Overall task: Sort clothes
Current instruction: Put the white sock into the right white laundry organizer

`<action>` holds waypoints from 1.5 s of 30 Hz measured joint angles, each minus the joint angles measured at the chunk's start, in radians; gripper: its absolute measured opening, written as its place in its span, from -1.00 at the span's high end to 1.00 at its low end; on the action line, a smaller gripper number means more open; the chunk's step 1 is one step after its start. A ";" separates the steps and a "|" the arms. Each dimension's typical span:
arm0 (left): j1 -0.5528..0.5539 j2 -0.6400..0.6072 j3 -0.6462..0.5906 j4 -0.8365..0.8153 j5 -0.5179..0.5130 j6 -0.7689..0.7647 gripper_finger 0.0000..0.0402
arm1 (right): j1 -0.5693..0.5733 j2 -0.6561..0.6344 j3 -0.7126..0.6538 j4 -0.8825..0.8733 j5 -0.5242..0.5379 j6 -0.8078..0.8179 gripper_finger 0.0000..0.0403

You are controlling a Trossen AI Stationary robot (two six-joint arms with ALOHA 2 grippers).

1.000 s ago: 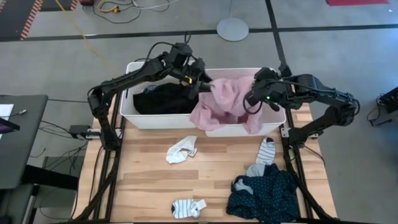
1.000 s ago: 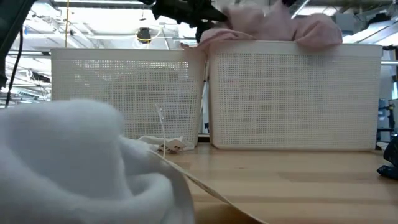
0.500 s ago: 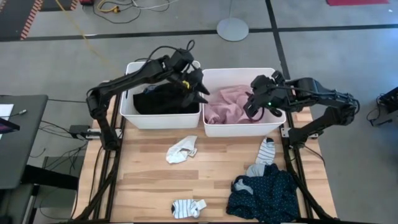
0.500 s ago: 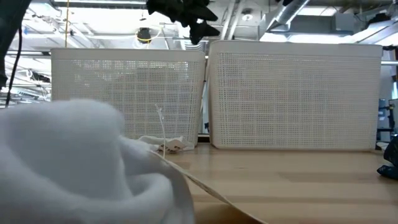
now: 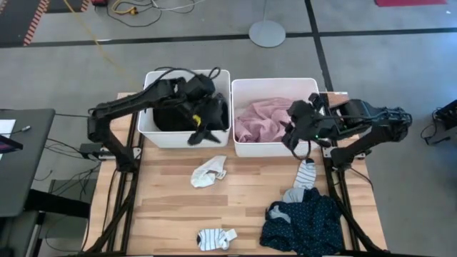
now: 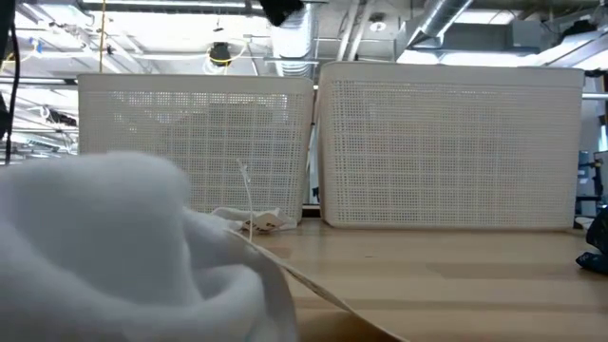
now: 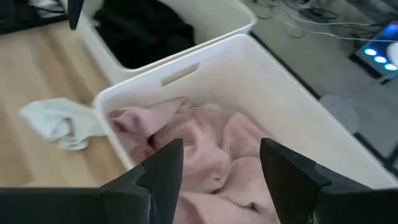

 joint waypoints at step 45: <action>-0.622 -0.295 -0.867 0.347 -0.493 -0.480 -0.11 | 0.483 0.395 0.000 0.003 -0.122 0.207 -0.13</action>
